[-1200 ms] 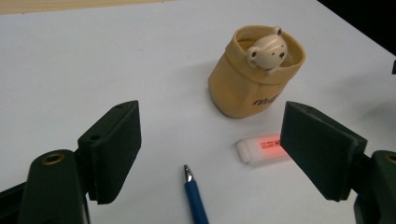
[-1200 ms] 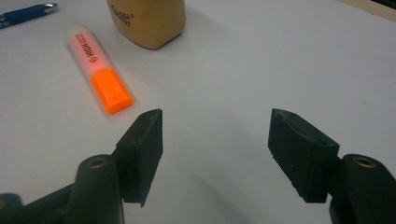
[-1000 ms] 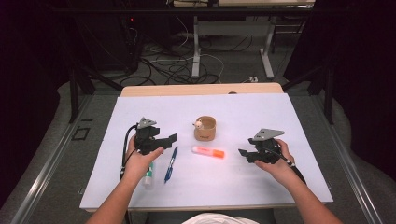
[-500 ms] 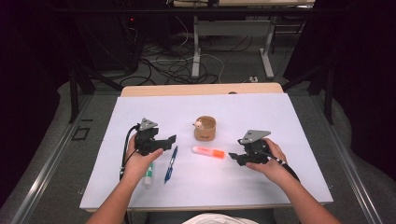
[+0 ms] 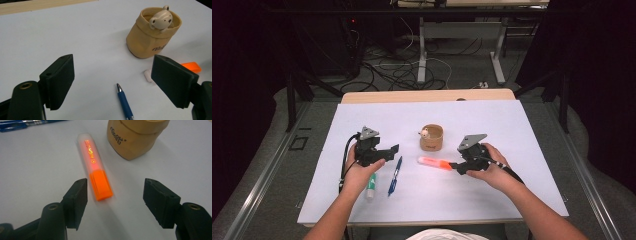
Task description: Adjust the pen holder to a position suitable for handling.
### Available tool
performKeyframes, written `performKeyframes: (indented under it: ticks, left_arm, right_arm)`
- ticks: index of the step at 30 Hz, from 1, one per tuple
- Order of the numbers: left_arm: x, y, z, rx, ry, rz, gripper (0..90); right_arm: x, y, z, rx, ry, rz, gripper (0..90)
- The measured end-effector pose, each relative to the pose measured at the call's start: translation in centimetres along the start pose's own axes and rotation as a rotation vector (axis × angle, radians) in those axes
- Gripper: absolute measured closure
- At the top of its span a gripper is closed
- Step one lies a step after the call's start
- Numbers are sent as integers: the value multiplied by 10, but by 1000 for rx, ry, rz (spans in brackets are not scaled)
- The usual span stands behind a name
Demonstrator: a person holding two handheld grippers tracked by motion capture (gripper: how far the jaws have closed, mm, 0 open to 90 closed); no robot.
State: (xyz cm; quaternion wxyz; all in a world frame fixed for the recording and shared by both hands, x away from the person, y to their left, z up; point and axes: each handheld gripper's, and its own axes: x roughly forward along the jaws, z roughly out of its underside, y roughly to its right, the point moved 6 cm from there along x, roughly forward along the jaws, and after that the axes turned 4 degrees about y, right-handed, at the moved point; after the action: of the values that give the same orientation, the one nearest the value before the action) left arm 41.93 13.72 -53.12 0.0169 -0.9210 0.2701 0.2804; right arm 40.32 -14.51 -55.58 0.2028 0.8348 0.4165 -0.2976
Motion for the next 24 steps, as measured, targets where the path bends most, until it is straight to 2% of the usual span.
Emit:
performKeyframes:
  ticks: [1, 2, 4, 6, 7, 9, 10, 11, 13, 16, 17, 24]
  left_arm:
    - [0, 0, 0, 10, -3, 9, 191]
    - [0, 0, 0, 10, -3, 9, 191]
    - [1, 1, 1, 10, -8, 8, 191]
    - [2, 1, 1, 9, -7, 5, 191]
    - [2, 2, 2, 4, -13, 3, 191]
    - [2, 2, 2, 3, -10, 3, 191]
    - [2, 1, 2, 4, -9, 3, 191]
    - [2, 2, 2, 2, -12, 3, 191]
    - [2, 2, 2, 3, -12, 5, 192]
    - [2, 2, 3, 0, -14, 8, 191]
    - [3, 2, 3, 2, -15, 14, 191]
    - [4, 2, 5, 8, -29, 14, 191]
  right_arm:
    - [1, 0, -4, -20, -23, -3, 375]
    - [1, 0, -4, -20, -23, -3, 375]
    - [4, 1, -8, -59, -63, -15, 390]
    - [5, 1, -9, -70, -78, -18, 401]
    - [7, 1, -10, -96, -111, -34, 415]
    - [8, 1, -11, -96, -123, -37, 423]
    - [12, 0, -12, -115, -151, -56, 443]
    - [12, 0, -12, -115, -151, -56, 443]
    - [18, -2, -14, -140, -190, -77, 448]
    - [23, -4, -15, -150, -204, -96, 455]
    - [28, -6, -15, -159, -226, -105, 463]
    - [42, -9, -12, -168, -262, -122, 489]
